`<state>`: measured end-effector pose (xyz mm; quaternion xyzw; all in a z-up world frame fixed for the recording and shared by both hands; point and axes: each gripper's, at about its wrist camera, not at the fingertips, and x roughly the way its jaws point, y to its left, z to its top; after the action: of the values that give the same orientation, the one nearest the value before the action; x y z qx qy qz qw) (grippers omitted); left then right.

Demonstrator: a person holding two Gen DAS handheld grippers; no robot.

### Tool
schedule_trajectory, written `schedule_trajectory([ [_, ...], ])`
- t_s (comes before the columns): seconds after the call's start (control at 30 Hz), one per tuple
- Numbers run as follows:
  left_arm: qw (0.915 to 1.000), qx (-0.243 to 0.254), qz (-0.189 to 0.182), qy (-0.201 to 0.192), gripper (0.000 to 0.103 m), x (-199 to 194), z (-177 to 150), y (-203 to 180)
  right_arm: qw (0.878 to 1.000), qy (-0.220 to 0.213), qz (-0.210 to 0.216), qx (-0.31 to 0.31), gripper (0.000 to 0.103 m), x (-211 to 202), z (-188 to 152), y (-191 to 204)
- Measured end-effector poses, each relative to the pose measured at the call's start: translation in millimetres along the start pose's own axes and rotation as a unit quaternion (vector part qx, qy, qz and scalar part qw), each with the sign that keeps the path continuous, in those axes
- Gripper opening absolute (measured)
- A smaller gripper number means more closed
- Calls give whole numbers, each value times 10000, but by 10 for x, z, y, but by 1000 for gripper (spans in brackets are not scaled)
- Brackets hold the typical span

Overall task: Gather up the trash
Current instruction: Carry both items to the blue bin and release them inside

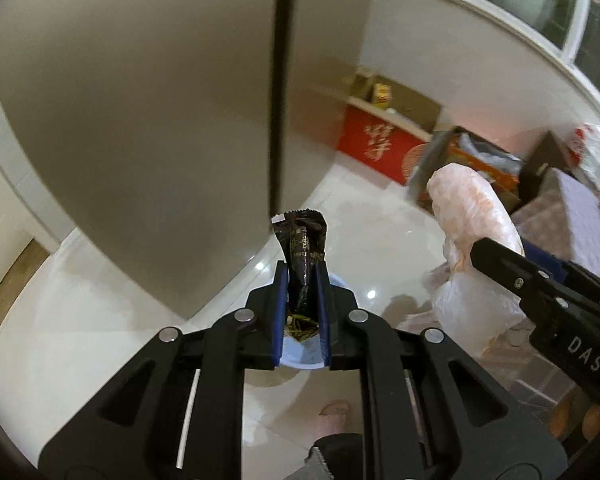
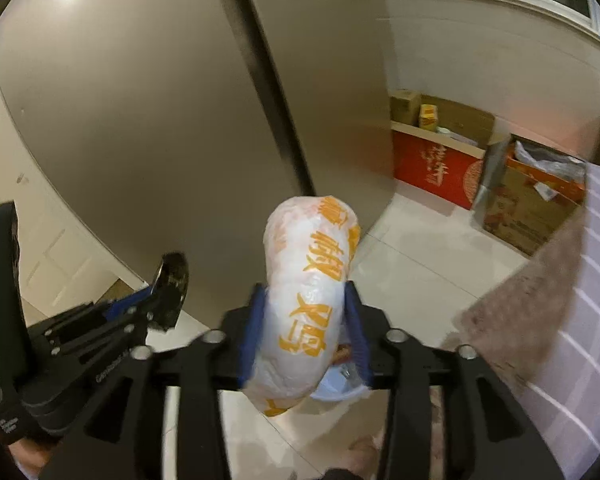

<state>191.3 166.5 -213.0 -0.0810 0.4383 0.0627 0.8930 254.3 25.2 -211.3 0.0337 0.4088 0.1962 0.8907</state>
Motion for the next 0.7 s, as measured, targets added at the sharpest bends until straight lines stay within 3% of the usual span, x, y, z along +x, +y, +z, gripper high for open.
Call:
schedule_trajectory([
  [0.13, 9998, -20, 115, 134, 14, 164, -37, 76, 9999, 67, -97, -44, 70, 218, -112, 16],
  [0.33, 9994, 61, 60, 347, 14, 333, -116, 51, 9994, 203, -256, 131, 71, 240, -316, -105],
  [0.53, 9987, 124, -44, 501, 14, 441, -154, -46, 9978, 21, -649, 162, 76, 99, -383, -195],
  [0.7, 9981, 187, -118, 579, 14, 493, -142, -141, 9972, -135, -726, 131, 80, 30, -366, -216],
])
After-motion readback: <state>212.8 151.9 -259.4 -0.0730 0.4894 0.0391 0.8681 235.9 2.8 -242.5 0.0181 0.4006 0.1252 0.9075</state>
